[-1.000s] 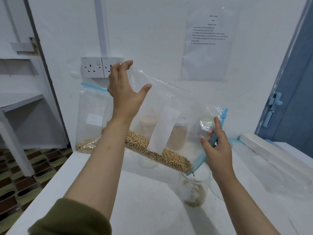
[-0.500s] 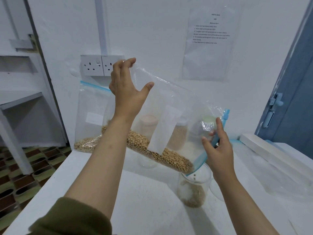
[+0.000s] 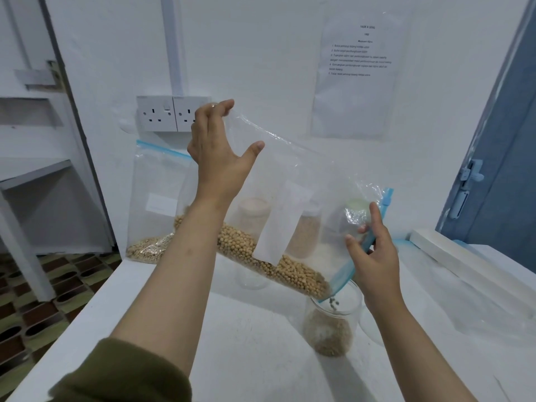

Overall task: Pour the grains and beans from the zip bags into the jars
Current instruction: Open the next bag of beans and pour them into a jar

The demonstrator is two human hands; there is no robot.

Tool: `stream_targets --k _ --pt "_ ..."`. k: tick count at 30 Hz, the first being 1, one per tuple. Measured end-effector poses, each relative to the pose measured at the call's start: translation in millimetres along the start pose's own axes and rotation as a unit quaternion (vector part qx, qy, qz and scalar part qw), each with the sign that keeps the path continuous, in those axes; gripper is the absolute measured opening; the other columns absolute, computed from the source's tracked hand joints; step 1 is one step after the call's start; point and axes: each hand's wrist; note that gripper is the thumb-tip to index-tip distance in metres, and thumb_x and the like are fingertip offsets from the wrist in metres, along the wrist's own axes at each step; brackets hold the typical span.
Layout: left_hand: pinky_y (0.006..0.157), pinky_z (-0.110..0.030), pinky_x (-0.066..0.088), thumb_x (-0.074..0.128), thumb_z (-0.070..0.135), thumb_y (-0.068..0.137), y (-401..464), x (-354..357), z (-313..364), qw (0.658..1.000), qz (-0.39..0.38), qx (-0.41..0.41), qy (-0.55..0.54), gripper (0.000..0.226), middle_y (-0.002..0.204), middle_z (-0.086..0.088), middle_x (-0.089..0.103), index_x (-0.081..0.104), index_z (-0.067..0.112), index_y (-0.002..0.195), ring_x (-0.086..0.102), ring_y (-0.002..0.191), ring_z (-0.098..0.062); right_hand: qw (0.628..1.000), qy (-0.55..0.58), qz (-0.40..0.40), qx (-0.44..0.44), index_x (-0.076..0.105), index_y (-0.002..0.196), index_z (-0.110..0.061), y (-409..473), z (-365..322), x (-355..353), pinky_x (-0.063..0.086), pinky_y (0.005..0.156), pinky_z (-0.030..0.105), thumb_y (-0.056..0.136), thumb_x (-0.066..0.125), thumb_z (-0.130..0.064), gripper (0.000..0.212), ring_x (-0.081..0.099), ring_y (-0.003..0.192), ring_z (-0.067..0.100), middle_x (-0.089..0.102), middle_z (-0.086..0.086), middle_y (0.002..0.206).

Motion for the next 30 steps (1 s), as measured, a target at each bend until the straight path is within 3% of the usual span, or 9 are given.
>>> stream_targets --k 13,22,27,30 --pt "0.104 -0.048 0.034 0.078 0.037 0.074 1.0 1.4 3.9 1.000 0.005 -0.003 0.000 0.071 0.133 0.000 0.041 0.048 0.019 0.136 0.045 0.123 -0.017 1.000 0.004 0.006 0.000 0.035 0.151 -0.038 1.6 3.7 -0.2 0.041 0.112 0.049 0.095 0.062 -0.006 0.070 0.048 0.114 0.009 0.048 -0.008 0.128" --pt "0.105 -0.045 0.033 0.078 0.033 0.077 0.2 1.1 5.2 1.000 0.001 -0.002 0.002 0.070 0.134 0.001 0.040 0.046 0.019 0.137 0.043 0.121 -0.010 1.000 0.014 0.007 0.006 0.036 0.151 -0.040 1.2 6.6 -1.5 0.041 0.111 0.053 0.095 0.062 -0.007 0.070 0.048 0.116 0.011 0.048 -0.008 0.129" --pt "0.106 -0.046 0.033 0.077 0.032 0.076 0.5 0.8 7.2 1.000 0.001 -0.003 -0.003 0.070 0.127 0.011 0.034 0.046 0.019 0.137 0.043 0.121 -0.010 1.000 0.017 0.009 0.008 0.036 0.150 -0.041 0.5 5.6 -3.4 0.042 0.111 0.052 0.095 0.062 -0.008 0.069 0.052 0.125 0.021 0.049 0.008 0.142" --pt "0.106 -0.045 0.033 0.076 0.032 0.075 -0.1 1.4 7.7 1.000 -0.002 -0.002 -0.003 0.070 0.127 0.009 0.036 0.046 0.019 0.137 0.044 0.121 -0.011 1.000 0.018 0.007 0.007 0.036 0.150 -0.040 0.1 5.9 -3.7 0.041 0.111 0.053 0.095 0.062 -0.008 0.069 0.051 0.127 0.022 0.048 0.008 0.143"
Point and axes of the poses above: each hand's wrist, its own y-axis towards the middle knuckle, its own x-axis out of the palm, z = x × y
